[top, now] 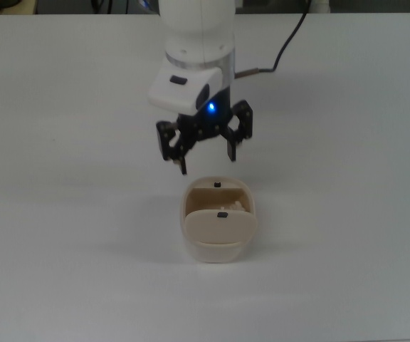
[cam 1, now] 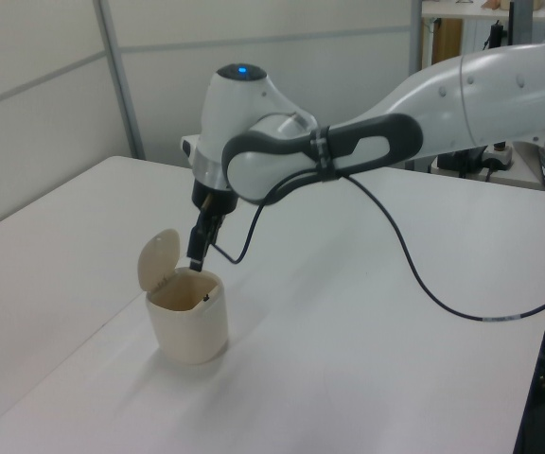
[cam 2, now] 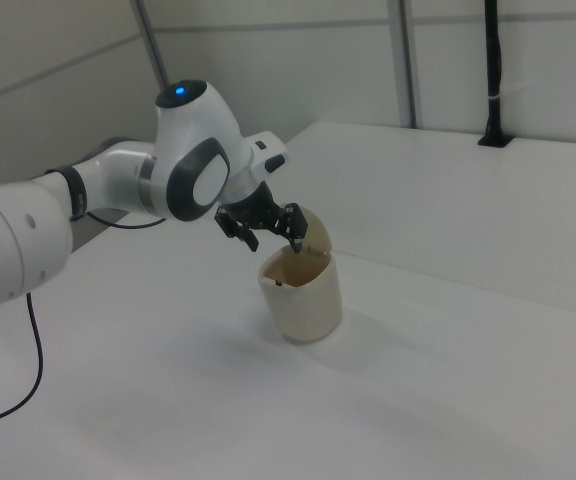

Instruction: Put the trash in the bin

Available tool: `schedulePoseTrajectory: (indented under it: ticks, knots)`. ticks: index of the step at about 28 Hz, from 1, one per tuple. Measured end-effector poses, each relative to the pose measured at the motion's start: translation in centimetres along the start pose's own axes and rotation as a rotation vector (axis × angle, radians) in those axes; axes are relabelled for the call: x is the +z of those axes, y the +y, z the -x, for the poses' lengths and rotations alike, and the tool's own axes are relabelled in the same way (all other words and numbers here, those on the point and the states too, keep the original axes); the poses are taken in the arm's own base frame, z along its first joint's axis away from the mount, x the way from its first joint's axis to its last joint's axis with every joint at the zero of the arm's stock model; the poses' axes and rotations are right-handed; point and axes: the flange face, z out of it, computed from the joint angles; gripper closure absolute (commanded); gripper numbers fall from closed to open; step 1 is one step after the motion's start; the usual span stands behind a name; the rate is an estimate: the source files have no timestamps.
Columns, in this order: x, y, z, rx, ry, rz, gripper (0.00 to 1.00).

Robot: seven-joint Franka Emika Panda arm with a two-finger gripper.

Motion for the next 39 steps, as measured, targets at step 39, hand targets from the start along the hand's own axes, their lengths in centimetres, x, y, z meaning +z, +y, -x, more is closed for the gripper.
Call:
schedulePoseTrajectory:
  ticks: [39]
  knots:
    - [-17.7, 9.0, 12.5, 0.328, -0.344, 0.064, 0.0]
